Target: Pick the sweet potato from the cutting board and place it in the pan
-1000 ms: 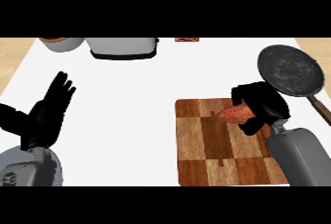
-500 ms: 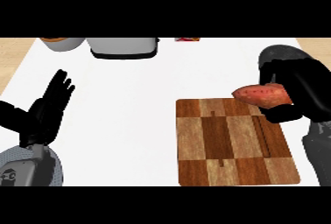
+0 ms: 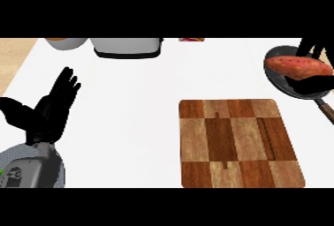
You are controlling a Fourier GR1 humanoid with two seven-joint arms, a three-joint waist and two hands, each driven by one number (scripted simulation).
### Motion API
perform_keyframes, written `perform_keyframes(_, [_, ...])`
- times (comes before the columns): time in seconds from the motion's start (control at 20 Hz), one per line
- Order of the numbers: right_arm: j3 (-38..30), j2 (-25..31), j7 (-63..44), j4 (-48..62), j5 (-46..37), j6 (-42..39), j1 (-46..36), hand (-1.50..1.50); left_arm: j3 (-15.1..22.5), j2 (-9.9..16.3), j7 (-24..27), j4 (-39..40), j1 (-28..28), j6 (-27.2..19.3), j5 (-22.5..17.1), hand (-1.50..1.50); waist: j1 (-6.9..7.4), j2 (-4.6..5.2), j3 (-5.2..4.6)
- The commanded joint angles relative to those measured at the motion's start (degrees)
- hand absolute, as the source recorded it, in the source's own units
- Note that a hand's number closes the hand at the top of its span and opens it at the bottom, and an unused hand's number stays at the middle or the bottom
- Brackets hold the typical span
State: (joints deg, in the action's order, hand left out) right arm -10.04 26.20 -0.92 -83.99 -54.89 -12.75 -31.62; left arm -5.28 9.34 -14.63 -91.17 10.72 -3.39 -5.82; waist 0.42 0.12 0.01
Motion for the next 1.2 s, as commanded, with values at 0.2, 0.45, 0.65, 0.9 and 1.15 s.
perform_keyframes(0.2, [-9.8, 7.7, 11.0, 26.2, 3.1, 8.2, -10.7, 1.5, 0.2, 0.0, -0.6, -2.8, -1.5, 0.4, 0.0, 0.0, 1.06, 0.21, 0.04])
perform_keyframes(0.45, [-13.2, 11.4, 21.2, 44.8, 3.4, 16.4, -15.3, 1.5, 1.4, -0.6, 0.1, -1.7, 0.0, 0.6, 0.8, 0.0, 2.37, 0.83, 0.13])
perform_keyframes(0.65, [-13.5, 12.2, 30.4, 54.5, 3.0, 21.0, -14.8, 1.5, 1.1, -1.1, 0.8, 1.4, 1.9, 0.6, 0.6, 0.0, 2.63, 1.31, 0.2])
perform_keyframes(0.9, [-13.9, 11.4, 36.2, 62.9, 2.6, 24.0, -16.1, 1.5, 0.8, -1.4, 0.4, 1.2, 2.4, 0.4, 0.3, 0.0, 3.19, 1.49, 0.27])
perform_keyframes(1.15, [-12.7, 11.4, 35.3, 68.2, -0.6, 29.0, -16.4, 1.5, 2.3, -1.9, 0.7, -0.7, 2.1, 0.1, 1.4, 0.0, 4.4, 1.81, 0.34])
